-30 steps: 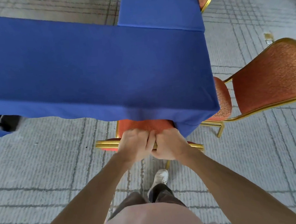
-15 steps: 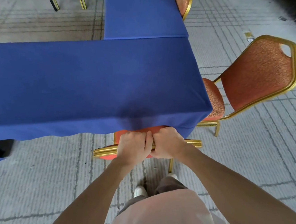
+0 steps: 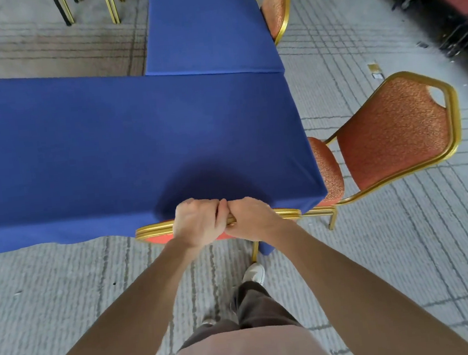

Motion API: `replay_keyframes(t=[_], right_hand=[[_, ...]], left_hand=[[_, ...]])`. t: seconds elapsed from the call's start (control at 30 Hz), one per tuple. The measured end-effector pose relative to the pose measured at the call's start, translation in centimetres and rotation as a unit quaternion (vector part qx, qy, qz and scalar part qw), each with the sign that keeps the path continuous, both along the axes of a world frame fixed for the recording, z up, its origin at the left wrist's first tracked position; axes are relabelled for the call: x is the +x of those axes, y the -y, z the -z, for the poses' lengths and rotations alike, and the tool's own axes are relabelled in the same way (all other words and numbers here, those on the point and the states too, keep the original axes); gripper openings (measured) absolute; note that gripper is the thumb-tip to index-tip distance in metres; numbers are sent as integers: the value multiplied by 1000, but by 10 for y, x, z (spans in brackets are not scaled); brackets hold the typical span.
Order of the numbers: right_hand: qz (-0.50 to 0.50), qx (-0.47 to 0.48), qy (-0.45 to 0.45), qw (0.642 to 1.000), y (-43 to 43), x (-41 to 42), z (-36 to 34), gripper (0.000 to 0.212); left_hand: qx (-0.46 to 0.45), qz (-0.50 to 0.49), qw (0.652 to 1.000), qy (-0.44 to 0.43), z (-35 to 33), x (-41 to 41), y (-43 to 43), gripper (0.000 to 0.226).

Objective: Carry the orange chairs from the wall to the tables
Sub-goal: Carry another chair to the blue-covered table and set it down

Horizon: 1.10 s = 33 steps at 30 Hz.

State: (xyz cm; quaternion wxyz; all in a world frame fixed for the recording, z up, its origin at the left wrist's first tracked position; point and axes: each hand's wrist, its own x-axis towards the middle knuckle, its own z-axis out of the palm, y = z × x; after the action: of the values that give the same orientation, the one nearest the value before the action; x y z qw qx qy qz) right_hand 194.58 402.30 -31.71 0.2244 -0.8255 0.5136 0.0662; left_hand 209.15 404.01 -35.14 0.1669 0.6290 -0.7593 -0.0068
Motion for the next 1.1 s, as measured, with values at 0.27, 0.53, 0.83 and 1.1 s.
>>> replay_keyframes(t=[0.27, 0.53, 0.83, 1.1], right_hand=[[-25, 45, 55, 997, 7, -2, 1, 17], [-22, 61, 72, 995, 21, -13, -11, 16], [-210, 311, -172, 911, 111, 31, -40, 46], [-283, 281, -22, 917, 127, 143, -52, 33]], left_hand=[[18, -50, 997, -55, 5, 6, -2, 49], [53, -51, 997, -38, 1, -5, 19, 48], [258, -100, 960, -34, -13, 2, 34, 35], [171, -399, 823, -367, -48, 79, -11, 67]])
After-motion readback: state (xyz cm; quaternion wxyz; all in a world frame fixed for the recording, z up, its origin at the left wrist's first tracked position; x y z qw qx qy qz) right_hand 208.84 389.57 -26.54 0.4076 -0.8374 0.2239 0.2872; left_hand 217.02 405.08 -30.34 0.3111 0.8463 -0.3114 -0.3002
